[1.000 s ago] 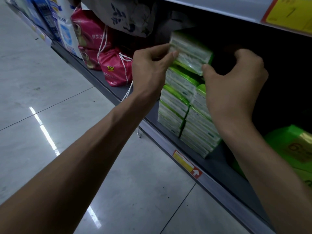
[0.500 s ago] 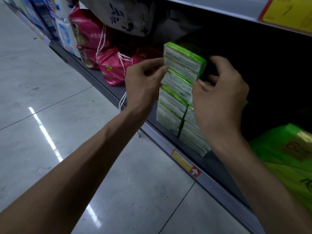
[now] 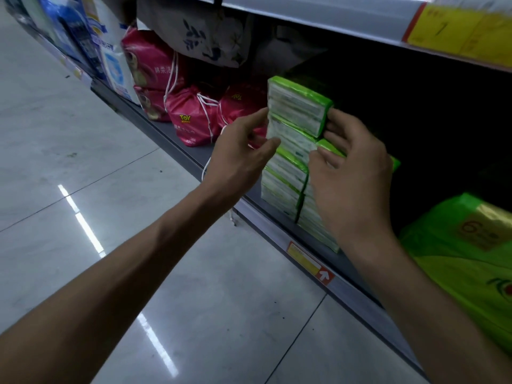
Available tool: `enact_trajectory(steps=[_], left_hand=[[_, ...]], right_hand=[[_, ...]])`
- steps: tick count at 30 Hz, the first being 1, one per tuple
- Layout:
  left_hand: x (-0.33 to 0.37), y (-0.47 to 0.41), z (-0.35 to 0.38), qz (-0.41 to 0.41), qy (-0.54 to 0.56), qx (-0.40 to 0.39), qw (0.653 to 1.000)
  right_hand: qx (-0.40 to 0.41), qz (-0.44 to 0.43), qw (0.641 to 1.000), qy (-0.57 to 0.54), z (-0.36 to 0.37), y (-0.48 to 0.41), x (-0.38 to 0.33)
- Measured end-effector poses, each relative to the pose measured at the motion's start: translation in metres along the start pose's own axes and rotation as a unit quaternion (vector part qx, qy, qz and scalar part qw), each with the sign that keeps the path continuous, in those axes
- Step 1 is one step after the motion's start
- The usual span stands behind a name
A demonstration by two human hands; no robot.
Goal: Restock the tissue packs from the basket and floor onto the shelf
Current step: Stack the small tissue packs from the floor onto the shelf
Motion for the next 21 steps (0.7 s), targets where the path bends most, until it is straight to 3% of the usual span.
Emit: enact_trajectory(steps=[8, 15, 21], left_hand=[[0.041, 0.011, -0.027, 0.015, -0.096, -0.154, 0.983], [0.104, 0.029, -0.049, 0.058, -0.157, -0.215, 0.962], [0.197, 0.06, -0.081, 0.109, -0.195, -0.243, 0.944]], right_hand=[[-0.093, 0.023, 0.995, 0.04, -0.02, 0.0, -0.015], [-0.113, 0.005, 0.987, 0.112, -0.088, 0.013, -0.058], [-0.129, 0.003, 0.98, 0.151, -0.172, 0.035, -0.117]])
Point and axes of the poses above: each hand's wrist, its own y-axis away from the middle knuckle, its own z-axis out of the palm, x = y × z, the point moved 1 cm from there along -y, towards the middle knuckle, and after that the axes turned 12 degrees about x, right-handed, at the moved point
